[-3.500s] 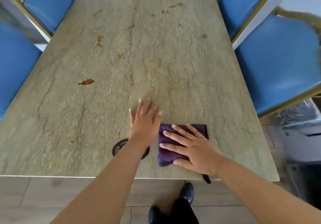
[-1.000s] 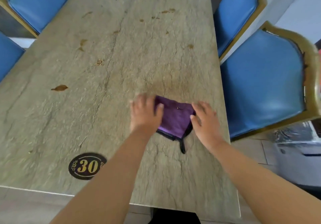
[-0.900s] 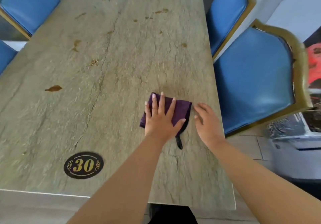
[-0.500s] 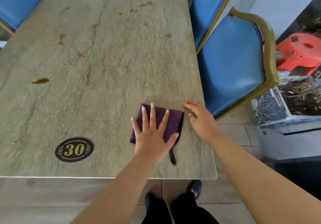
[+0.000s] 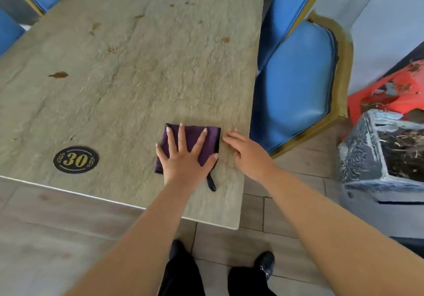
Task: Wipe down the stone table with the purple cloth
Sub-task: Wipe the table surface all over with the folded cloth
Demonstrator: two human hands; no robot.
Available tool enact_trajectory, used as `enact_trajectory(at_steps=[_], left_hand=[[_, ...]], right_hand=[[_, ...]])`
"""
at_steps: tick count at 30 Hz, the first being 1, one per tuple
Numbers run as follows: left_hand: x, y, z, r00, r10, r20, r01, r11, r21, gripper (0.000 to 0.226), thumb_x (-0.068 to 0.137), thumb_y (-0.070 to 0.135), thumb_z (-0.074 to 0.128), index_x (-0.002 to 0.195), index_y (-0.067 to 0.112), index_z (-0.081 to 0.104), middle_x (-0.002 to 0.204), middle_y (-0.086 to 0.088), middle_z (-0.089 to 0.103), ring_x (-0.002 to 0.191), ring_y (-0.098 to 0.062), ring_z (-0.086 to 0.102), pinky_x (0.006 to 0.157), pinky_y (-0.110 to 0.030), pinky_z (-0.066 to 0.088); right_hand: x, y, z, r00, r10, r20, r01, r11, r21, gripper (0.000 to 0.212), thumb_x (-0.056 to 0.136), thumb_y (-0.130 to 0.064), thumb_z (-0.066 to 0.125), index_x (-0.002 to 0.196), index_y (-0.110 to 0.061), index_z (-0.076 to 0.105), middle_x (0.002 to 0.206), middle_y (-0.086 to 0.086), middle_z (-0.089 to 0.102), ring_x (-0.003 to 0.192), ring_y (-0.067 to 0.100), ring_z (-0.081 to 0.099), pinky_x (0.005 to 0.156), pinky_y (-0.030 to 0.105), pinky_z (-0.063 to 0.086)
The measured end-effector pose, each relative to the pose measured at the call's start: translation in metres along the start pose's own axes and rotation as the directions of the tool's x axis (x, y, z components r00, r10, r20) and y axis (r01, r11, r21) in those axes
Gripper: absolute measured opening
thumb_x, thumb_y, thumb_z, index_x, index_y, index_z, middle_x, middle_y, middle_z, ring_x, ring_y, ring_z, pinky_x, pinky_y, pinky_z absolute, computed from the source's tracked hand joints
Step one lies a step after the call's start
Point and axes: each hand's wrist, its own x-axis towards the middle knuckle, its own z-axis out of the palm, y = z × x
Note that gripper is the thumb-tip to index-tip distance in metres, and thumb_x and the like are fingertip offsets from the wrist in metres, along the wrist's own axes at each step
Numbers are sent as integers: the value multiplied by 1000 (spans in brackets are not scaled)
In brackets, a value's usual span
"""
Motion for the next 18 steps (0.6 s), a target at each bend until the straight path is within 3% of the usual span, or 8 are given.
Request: enact_trajectory(at_steps=[2, 7, 11, 14, 16, 18], left_hand=[[-46, 20, 11, 998, 53, -26, -53, 998, -15, 70, 81, 82, 6, 144, 56, -13, 161, -4, -18, 145, -34, -22, 113, -63, -4], [-113, 22, 30, 988, 134, -83, -132, 991, 31, 66, 87, 77, 22, 147, 53, 7, 163, 3, 0, 149, -30, -2, 114, -65, 6], [-83, 12, 19, 994, -99, -54, 99, 995, -3, 63, 87, 77, 15, 143, 59, -7, 161, 9, -16, 147, -24, -20, 114, -63, -6], [-57, 31, 16, 944, -330, -13, 329, 942, -59, 66, 85, 78, 7, 144, 55, -10, 160, 3, -20, 145, -29, -25, 113, -64, -8], [-62, 53, 16, 930, -368, -7, 367, 928, -67, 68, 85, 76, 5, 146, 51, -12, 160, -1, -20, 144, -31, -26, 113, -63, -6], [-85, 76, 23, 952, -304, -30, 301, 951, -71, 68, 87, 75, 7, 147, 50, -12, 161, -2, -17, 145, -31, -25, 115, -61, -7]], right_hand=[[1, 4, -5, 999, -39, 25, 39, 999, 21, 58, 91, 8, 40, 144, -14, 39, 157, -4, 25, 145, 6, 14, 110, 11, 6], [-2, 12, -4, 993, -109, 51, 107, 994, 36, 65, 89, 11, 38, 147, -17, 34, 158, -6, 19, 145, 6, 11, 113, 18, 16], [-4, 21, -2, 986, -147, 84, 148, 989, -9, 67, 92, 7, 36, 150, -22, 24, 160, -9, 8, 146, 8, 8, 114, 23, 19], [-6, 26, -7, 972, -202, 118, 208, 977, -43, 64, 93, 5, 36, 151, -20, 23, 160, -7, 6, 146, 9, 6, 114, 25, 20], [-4, 28, -10, 967, -219, 134, 228, 972, -61, 63, 94, 4, 37, 150, -21, 25, 160, -8, 7, 146, 10, 10, 113, 28, 26], [-3, 30, -12, 968, -219, 124, 229, 971, -69, 63, 94, 3, 39, 150, -23, 27, 160, -10, 10, 144, 10, 16, 110, 28, 29]])
